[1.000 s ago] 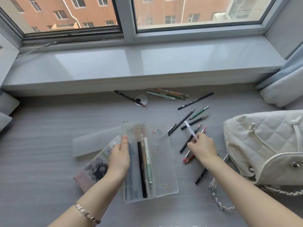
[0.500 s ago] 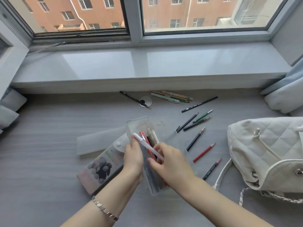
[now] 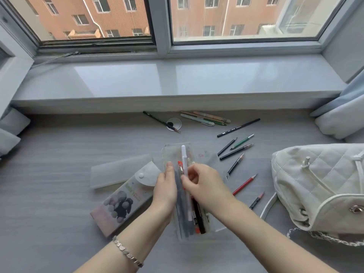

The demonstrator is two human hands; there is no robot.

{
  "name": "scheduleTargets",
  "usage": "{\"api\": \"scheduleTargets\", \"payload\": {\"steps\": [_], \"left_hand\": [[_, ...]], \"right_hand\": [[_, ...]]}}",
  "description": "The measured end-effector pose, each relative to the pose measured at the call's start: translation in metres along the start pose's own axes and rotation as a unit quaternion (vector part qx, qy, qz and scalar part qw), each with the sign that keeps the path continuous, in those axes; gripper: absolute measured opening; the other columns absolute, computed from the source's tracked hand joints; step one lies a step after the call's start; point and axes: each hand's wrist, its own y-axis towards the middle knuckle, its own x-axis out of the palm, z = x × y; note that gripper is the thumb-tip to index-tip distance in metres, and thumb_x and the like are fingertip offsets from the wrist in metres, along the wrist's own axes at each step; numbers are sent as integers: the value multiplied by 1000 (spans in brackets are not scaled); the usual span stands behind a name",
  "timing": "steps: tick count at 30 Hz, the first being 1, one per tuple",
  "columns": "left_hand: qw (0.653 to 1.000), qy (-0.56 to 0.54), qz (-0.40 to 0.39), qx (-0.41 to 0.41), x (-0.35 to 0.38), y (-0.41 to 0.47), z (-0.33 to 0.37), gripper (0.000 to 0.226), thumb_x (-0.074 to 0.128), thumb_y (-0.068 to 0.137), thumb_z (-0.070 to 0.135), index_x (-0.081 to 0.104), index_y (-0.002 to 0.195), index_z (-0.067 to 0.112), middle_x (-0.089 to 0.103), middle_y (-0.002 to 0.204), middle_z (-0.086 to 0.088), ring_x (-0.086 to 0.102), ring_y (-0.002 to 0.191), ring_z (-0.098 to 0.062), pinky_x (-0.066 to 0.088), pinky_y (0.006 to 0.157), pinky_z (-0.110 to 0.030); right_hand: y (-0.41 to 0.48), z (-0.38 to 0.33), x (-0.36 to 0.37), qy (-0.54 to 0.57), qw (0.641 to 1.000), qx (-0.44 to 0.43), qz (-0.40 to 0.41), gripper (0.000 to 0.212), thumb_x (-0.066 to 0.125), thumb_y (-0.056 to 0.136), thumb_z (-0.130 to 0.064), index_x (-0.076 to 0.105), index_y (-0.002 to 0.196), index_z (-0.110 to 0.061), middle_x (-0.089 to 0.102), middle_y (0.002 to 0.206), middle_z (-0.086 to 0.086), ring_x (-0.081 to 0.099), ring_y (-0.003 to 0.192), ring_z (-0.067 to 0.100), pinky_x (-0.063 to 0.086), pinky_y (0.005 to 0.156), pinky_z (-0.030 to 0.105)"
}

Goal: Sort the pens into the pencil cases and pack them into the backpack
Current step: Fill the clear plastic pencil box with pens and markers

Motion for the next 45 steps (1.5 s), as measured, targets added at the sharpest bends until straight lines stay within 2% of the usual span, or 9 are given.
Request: {"api": "scheduleTargets", "payload": {"steps": [6,9,13,18,22,27,33,40,45], "left_hand": [[1000,13,-7,20,0,7,-3,64,30,90,62,60,107,8,67,105,-12,62,100,-25,47,93,-41],[999,19,-10,27,2,7,0,60,32,92,57,60,107,6,67,104,-12,62,100,-25,47,95,-43],[999,17,-25,44,4,6,7,46,32,96,47,54,108,9,60,97,3,55,99,-14,41,86,-29],[999,26,-28,34,7,14,10,43,34,96,47,53,110,11,57,105,-1,53,101,-16,37,86,-27],[998,53,-33,10,13,30,14,52,31,94,54,53,116,12,55,111,-1,50,104,-18,37,89,-30],[996,91,-13,4,16,55,34,44,27,96,52,50,103,15,50,95,6,43,98,-16,28,84,-26],[997,74,-5,13,19,85,45,48,29,95,52,55,103,13,57,100,3,50,103,-19,34,89,-31],[998,58,0,11,13,104,44,51,30,95,52,59,104,11,58,92,9,53,99,-17,36,89,-32],[999,47,-10,4,10,109,41,49,29,94,54,60,95,16,60,92,6,55,94,-14,40,90,-33]], "right_hand": [[0,1,0,-57,996,-32,-59,44,69,77,-18,47,115,-16,44,68,-13,49,73,12,42,68,24],[6,2,-3,-111,990,-82,-15,50,61,81,-28,44,127,-17,50,86,-7,52,90,17,43,76,26],[24,20,2,-225,949,-176,131,46,44,78,-41,63,112,-16,61,104,6,42,99,21,50,80,36],[33,38,5,-257,938,-206,108,40,45,76,-42,65,98,-16,63,101,2,38,103,18,42,87,34],[55,40,-12,-171,952,-230,109,37,43,86,-34,69,97,-10,65,95,8,43,99,19,42,84,34],[138,59,-66,-149,972,-91,156,28,47,87,1,64,109,0,63,109,16,56,106,31,39,94,30],[216,87,-88,-312,948,43,33,46,36,87,6,46,129,-6,49,127,18,47,117,37,42,94,41],[244,91,-91,-379,918,41,-108,45,51,86,-7,45,131,-9,44,131,20,50,113,34,44,90,34],[229,72,-73,-328,944,-23,-23,33,42,86,-2,48,118,0,45,120,20,53,103,37,44,84,36]]}}
